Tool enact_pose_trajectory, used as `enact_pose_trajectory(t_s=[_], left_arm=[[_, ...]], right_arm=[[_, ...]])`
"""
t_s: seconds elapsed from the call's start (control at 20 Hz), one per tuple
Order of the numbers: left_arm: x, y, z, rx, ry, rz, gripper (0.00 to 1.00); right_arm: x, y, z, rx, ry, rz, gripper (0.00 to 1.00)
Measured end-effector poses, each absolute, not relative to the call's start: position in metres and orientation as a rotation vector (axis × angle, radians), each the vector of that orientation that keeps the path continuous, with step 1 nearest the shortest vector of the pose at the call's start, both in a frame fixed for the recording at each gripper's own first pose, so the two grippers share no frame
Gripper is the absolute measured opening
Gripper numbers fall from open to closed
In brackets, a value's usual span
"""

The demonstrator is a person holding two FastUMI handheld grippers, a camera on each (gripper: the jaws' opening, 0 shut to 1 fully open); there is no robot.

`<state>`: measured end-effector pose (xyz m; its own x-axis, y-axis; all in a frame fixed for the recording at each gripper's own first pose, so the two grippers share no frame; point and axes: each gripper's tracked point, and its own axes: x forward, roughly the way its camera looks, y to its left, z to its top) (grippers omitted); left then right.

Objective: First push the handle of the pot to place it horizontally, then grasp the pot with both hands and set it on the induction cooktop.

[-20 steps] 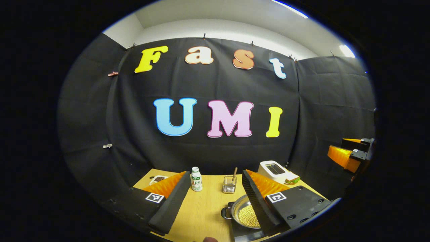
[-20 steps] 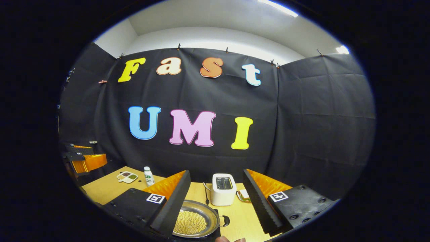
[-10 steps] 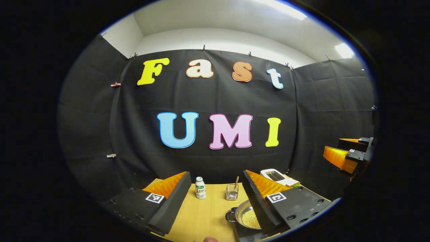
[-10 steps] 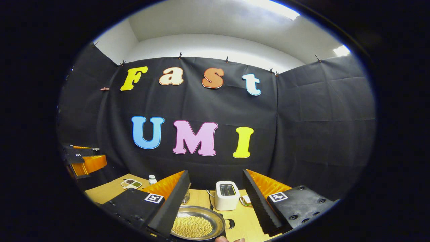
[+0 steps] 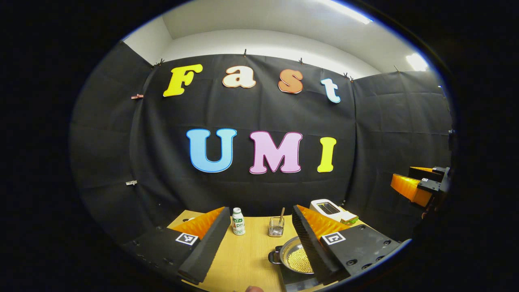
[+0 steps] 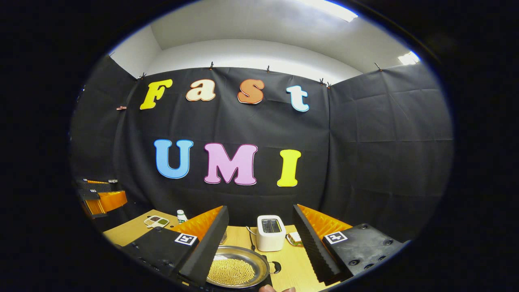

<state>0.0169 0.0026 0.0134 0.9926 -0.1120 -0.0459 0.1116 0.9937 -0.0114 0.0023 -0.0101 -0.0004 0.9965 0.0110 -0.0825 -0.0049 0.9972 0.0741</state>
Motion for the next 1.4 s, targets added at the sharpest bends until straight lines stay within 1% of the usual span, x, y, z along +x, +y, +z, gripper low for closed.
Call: enact_pose_trajectory(t_s=[0.6, 0.7, 0.75, 0.8, 0.85, 1.4], left_arm=[[0.022, 0.000, 0.014, 0.000, 0.053, -0.112, 0.95], [0.022, 0.002, 0.014, 0.005, 0.051, -0.107, 0.95], [0.023, 0.002, 0.014, 0.009, 0.052, -0.108, 0.95], [0.023, 0.001, 0.014, 0.012, 0.053, -0.108, 0.95], [0.023, 0.001, 0.014, 0.015, 0.053, -0.110, 0.95], [0.028, -0.001, 0.012, 0.021, 0.055, -0.114, 0.95]], right_arm=[[0.003, -0.012, 0.002, 0.073, 0.077, 0.010, 0.98], [0.004, -0.012, 0.000, 0.076, 0.080, 0.010, 0.96], [0.005, -0.011, -0.001, 0.077, 0.083, 0.011, 0.98], [0.006, -0.011, -0.001, 0.079, 0.086, 0.010, 0.96], [0.007, -0.011, -0.002, 0.080, 0.087, 0.010, 0.98], [0.010, -0.008, -0.004, 0.065, 0.093, 0.014, 0.98]])
